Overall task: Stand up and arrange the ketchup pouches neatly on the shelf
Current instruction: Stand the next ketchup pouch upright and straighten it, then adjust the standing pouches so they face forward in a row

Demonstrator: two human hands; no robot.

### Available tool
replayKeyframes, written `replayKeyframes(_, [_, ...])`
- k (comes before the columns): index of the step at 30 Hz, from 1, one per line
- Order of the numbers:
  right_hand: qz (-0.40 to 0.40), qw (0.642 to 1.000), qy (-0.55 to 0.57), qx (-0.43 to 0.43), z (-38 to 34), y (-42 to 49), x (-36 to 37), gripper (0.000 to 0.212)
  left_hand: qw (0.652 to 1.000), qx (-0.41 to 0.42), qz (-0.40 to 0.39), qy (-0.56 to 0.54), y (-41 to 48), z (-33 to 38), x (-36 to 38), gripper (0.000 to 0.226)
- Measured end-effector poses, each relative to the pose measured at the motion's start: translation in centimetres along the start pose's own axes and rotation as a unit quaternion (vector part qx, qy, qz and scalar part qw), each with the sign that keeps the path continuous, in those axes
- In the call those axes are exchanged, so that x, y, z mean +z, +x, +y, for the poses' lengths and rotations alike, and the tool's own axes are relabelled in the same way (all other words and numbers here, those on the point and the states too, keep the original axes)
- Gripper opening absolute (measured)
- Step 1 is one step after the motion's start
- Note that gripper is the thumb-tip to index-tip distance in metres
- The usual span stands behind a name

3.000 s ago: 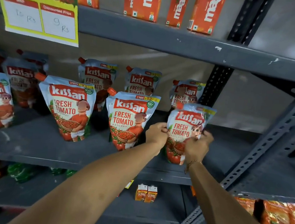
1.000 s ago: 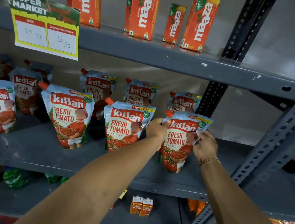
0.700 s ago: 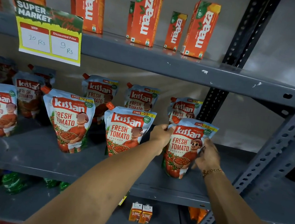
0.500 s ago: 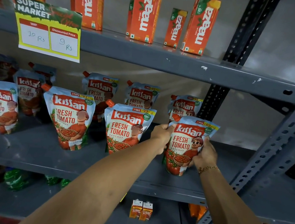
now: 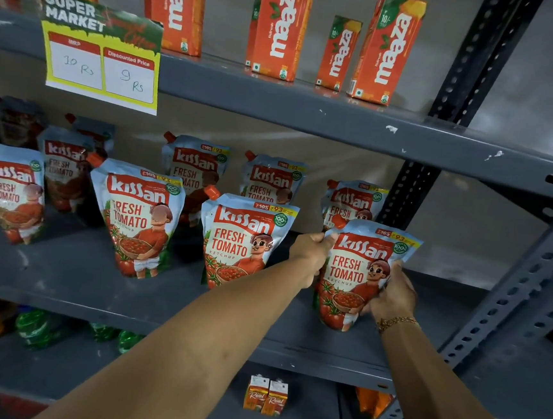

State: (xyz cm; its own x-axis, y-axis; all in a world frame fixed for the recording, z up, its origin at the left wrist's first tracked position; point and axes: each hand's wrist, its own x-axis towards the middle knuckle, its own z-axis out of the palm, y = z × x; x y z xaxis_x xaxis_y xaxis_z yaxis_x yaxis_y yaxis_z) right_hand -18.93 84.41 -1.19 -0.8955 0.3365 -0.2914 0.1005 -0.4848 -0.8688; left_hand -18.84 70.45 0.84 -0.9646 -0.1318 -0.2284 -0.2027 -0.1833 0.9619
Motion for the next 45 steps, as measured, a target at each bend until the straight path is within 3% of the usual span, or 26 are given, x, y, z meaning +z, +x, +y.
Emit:
replayKeyframes(5, [0.063, 0.997, -0.028, -0.044, 0.3, 0.2, 0.9, 0.031, 0.998, -0.024, -0.037, 0.036, 0.0, 0.1, 0.2, 0.049])
replayKeyframes(7, [0.102, 0.99, -0.074, -0.062, 1.8, -0.9, 2.0, 0.044, 0.996, -0.055, -0.038, 0.057, -0.8, 0.0, -1.3, 0.054])
replayKeyframes(9, [0.162, 0.971, -0.155, -0.085, 3.4, -2.5, 2.7, 0.071, 0.988, -0.107, -0.055, 0.093, -1.4, -0.7, -2.9, 0.057])
replayKeyframes(11, [0.188, 0.965, -0.16, -0.092, 5.2, -4.5, 3.7, 0.077, 0.969, -0.182, -0.097, 0.133, -1.6, -1.8, -5.1, 0.055])
replayKeyframes(13, [0.14, 0.977, -0.119, -0.113, 6.7, -5.7, 4.6, 0.063, 0.941, -0.253, -0.143, 0.171, -2.1, -2.5, -7.3, 0.045])
replayKeyframes(16, [-0.009, 0.982, -0.142, -0.122, 8.5, -7.0, 6.9, 0.031, 0.909, -0.318, -0.146, 0.227, -2.5, -2.8, -11.4, 0.063])
replayKeyframes(20, [-0.154, 0.966, -0.179, -0.102, 9.6, -8.0, 10.2, 0.025, 0.885, -0.346, -0.078, 0.302, -3.6, -1.6, -16.1, 0.086])
replayKeyframes(23, [-0.168, 0.974, -0.133, -0.074, 9.6, -8.5, 12.2, 0.02, 0.863, -0.318, -0.028, 0.392, -4.1, -0.1, -18.6, 0.11])
replayKeyframes(25, [-0.144, 0.985, -0.088, -0.034, 9.6, -8.3, 13.1, 0.021, 0.868, -0.243, 0.016, 0.432, -4.0, 0.4, -19.8, 0.104])
replayKeyframes(28, [-0.116, 0.992, -0.05, 0.014, 9.7, -8.1, 13.6, 0.025, 0.949, -0.093, 0.041, 0.297, -3.2, 0.9, -20.4, 0.073])
replayKeyframes(31, [-0.113, 0.993, -0.034, 0.028, 9.5, -8.1, 13.7, 0.025, 0.987, -0.009, 0.038, 0.153, -2.7, 1.5, -19.8, 0.04])
replayKeyframes(35, [-0.105, 0.993, -0.03, 0.051, 9.2, -7.8, 13.6, 0.014, 0.996, 0.038, 0.073, 0.018, -2.5, 2.0, -19.4, 0.028])
replayKeyframes(45, [-0.1, 0.992, 0.039, 0.06, 8.3, -7.3, 13.4, 0.015, 0.992, 0.049, 0.076, -0.086, -1.8, 2.1, -17.9, 0.022])
